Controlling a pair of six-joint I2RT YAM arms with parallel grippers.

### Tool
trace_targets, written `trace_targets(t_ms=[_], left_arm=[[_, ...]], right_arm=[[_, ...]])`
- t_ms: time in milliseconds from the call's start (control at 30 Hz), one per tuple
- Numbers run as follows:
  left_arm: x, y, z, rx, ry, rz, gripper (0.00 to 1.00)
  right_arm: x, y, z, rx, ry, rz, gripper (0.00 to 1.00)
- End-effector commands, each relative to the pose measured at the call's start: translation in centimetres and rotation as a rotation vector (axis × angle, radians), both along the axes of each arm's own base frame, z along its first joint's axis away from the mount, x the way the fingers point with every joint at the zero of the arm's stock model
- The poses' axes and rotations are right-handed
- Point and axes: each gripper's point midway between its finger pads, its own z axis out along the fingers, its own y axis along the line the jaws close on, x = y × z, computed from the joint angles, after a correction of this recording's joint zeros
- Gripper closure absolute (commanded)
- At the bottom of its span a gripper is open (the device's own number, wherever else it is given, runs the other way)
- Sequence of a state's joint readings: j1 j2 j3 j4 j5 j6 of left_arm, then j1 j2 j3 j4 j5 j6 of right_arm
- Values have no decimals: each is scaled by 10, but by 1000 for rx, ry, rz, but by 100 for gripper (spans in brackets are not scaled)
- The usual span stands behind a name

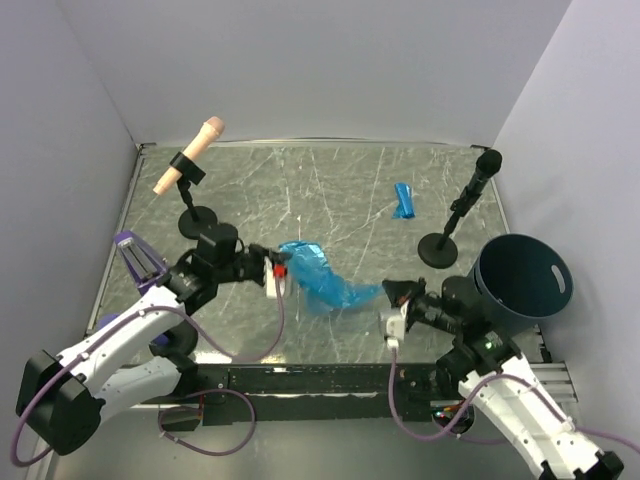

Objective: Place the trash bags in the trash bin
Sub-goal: Unfold the trash bag at the center of the board.

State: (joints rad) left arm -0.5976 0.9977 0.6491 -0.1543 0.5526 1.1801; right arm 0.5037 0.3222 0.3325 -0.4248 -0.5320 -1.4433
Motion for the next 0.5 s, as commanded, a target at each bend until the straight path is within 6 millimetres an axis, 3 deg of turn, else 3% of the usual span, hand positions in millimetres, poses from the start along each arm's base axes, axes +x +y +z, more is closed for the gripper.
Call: trace_targets(t_ms=[0,67,233,367,467], left_arm=[[3,-13,43,-283,457,273,99],[19,-14,58,-383,641,453,99],[58,-5,53,-543,1129,828,99],[89,8,69,-664,1164,916,99],[101,7,72,-626,1157,920,99]], right_arm=[[35,5,63,281,203,-247,100],[65,2,95,410,341,-440,100],[109,9,120,660,849,-754,100],[143,6,137,810,964,-884,100],[162,2,145,857,983,-983,100]])
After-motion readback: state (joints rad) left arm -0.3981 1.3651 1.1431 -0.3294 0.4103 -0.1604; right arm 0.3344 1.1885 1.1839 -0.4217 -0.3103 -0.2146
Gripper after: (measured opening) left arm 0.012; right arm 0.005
